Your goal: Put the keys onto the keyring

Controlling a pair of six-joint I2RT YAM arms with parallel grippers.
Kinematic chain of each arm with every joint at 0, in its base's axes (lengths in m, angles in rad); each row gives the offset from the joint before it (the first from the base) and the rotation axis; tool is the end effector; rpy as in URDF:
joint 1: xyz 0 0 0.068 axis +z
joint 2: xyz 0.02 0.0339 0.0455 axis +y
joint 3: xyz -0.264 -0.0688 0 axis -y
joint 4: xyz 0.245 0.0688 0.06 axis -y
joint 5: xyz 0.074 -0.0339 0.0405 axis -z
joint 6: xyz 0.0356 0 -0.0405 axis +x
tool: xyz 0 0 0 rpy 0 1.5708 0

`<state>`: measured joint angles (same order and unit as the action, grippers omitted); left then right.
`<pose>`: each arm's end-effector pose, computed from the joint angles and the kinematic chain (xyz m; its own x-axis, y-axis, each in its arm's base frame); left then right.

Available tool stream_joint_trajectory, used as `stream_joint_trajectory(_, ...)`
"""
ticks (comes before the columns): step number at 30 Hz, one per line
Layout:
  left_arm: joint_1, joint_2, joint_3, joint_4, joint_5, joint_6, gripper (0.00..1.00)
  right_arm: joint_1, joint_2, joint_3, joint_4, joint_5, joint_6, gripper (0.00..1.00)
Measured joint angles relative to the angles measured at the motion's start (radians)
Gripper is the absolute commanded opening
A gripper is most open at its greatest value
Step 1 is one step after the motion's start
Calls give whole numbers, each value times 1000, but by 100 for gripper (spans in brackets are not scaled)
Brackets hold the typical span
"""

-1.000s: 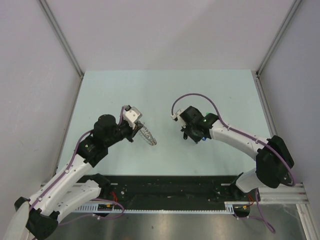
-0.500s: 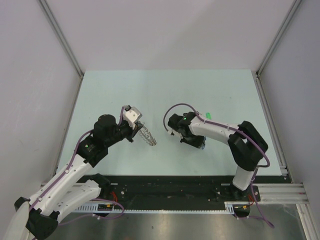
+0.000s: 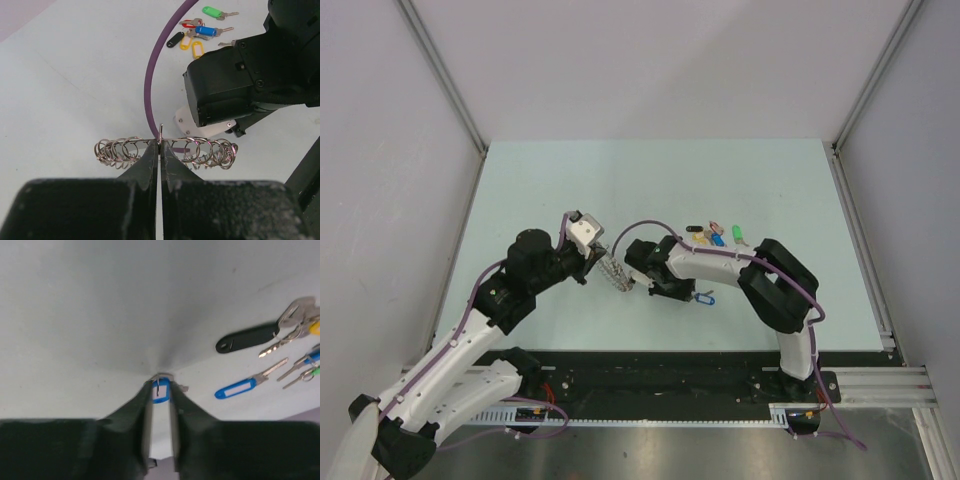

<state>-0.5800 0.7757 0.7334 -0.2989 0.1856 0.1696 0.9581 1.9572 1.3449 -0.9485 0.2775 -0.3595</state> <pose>0.1483 -0.1050 0.3115 -0.1604 0.3034 -0.9393 0.7215 0.6854 0.0982 0.2124 0.2853 0.1581 -0.2620 -0.9611 0.0870 -0.9373 0.2320 -0.2599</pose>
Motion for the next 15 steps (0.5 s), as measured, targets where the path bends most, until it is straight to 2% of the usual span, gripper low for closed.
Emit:
stream_joint_trajectory(2,0,0,0,0,0,0,1,5,3,4,23,-13,-5,37)
stream_joint_trajectory(8,0,0,0,0,0,6,0,-18,-38,5,63,-64,4,40)
stream_joint_trajectory(12,0,0,0,0,0,7,0,-72,-166,-42,127,-131,28,40)
stream_joint_trajectory(15,0,0,0,0,0,7,0,-117,-307,-146,206,-188,46,40)
